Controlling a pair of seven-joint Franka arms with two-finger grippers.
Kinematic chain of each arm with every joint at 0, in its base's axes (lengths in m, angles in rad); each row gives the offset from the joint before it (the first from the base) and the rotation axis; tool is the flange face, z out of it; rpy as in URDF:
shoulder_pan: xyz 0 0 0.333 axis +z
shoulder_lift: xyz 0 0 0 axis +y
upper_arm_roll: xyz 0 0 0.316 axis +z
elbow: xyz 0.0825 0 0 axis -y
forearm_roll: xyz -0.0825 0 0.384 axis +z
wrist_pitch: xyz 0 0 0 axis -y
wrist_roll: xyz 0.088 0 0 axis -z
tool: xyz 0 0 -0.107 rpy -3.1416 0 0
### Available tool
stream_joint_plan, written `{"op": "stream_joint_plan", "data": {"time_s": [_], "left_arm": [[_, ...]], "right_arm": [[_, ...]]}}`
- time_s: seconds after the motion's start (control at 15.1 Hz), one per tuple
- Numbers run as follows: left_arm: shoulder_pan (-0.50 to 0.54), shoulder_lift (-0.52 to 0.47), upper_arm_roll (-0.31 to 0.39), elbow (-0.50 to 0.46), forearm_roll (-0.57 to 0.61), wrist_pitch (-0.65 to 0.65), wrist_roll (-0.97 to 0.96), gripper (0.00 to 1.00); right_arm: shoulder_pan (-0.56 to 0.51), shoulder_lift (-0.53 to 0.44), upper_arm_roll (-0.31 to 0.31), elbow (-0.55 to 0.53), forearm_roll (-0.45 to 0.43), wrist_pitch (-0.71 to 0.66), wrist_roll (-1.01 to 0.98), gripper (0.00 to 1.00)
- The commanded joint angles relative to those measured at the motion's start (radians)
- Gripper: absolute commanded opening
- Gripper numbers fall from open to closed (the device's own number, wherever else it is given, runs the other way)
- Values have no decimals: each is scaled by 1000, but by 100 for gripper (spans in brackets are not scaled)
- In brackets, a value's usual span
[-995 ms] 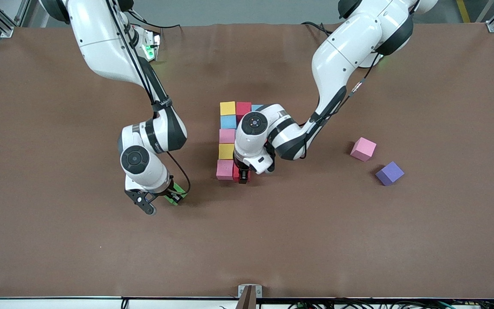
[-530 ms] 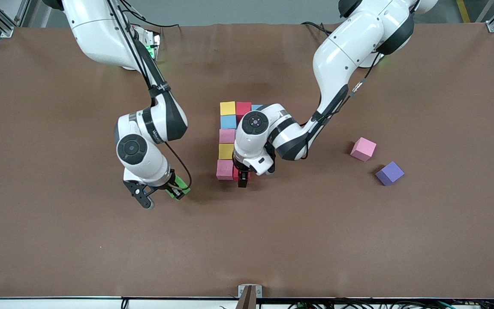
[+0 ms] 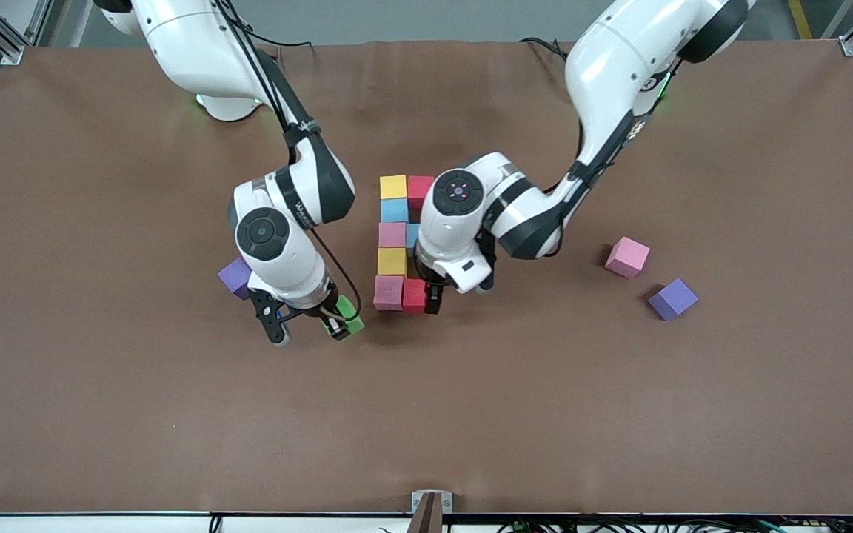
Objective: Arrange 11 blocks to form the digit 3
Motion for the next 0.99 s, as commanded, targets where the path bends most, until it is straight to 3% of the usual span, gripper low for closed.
{"op": "stream_joint_plan", "data": {"time_s": [0.0, 0.27, 0.46, 0.73, 0.93], "left_arm": [[84, -168, 4, -175, -29, -30, 193, 100], [233, -346, 4, -363, -29, -30, 582, 100], [331, -441, 4, -465, -29, -30, 880, 100], [425, -506, 4, -517, -27, -30, 1266, 100], [491, -534, 4, -548, -27, -29, 1510, 100]], "right_arm": [[11, -12, -2, 5, 25, -4, 71, 1], [60, 45, -3, 71, 25, -4, 257, 0], [86, 166, 9, 215, 22, -30, 402, 0], [85, 341, 11, 520, 23, -243, 549, 0], [80, 341, 43, 536, 22, -259, 609, 0]]}}
